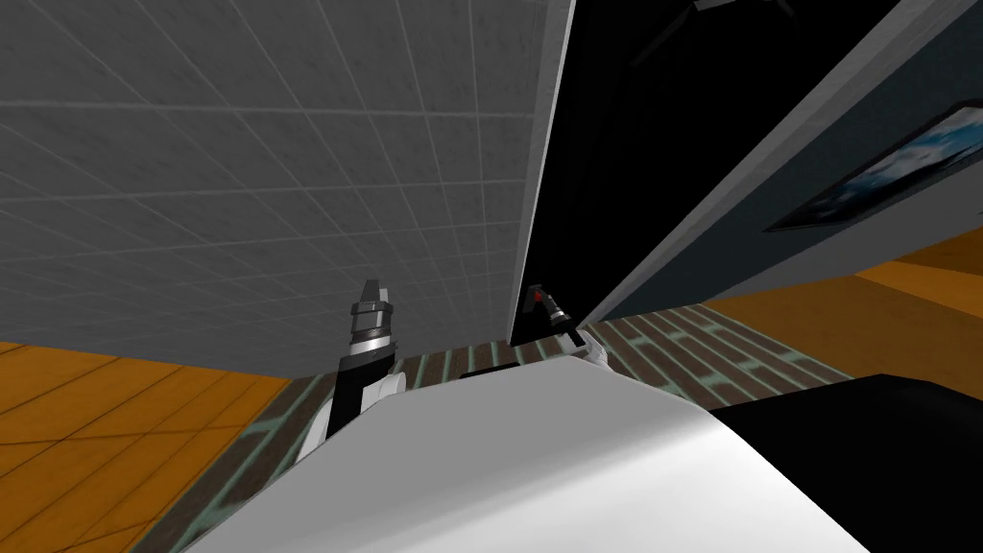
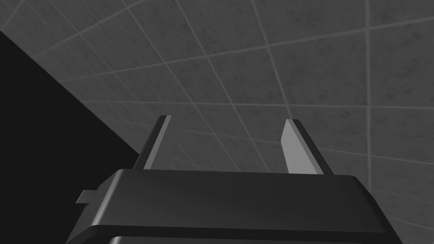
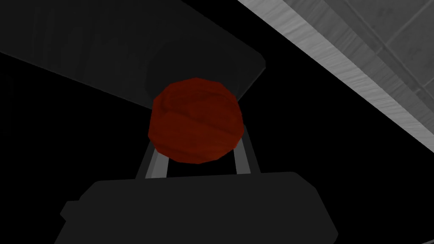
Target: Pull the door open
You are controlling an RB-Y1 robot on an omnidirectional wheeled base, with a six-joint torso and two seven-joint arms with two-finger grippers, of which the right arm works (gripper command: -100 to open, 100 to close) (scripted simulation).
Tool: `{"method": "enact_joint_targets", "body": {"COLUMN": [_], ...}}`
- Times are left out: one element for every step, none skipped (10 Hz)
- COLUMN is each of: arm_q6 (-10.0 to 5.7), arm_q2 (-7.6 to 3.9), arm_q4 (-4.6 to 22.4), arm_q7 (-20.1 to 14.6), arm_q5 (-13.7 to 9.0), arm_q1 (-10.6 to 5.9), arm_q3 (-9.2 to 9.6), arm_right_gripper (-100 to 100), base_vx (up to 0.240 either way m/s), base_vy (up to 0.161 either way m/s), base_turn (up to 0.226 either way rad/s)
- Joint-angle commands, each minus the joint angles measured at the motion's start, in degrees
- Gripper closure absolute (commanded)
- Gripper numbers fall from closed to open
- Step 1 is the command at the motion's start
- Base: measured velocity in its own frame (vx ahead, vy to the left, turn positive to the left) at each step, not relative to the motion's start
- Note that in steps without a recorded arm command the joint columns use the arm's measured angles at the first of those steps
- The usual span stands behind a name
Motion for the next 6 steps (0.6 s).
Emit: {"method": "enact_joint_targets", "body": {"arm_q6": [-0.04,0.29,0.29,0.61,0.93,0.93], "arm_q2": [0.34,0.42,0.42,0.51,0.6,0.6], "arm_q4": [-0.36,-0.4,-0.4,-0.43,-0.47,-0.47], "arm_q7": [-2.69,-4.27,-4.76,-6.83,-8.42,-8.91], "arm_q5": [-2.4,-4.28,-4.57,-6.74,-8.56,-8.91], "arm_q1": [-0.37,-0.57,-0.57,-0.77,-0.97,-0.97], "arm_q3": [0.74,1.11,1.11,1.48,1.84,1.84], "arm_right_gripper": [100,100,100,100,100,100], "base_vx": [-0.06,-0.089,-0.066,-0.058,-0.083,-0.067], "base_vy": [-0.04,-0.06,-0.048,-0.037,-0.058,-0.048], "base_turn": [0.109,0.141,0.068,0.088,0.132,0.088]}}
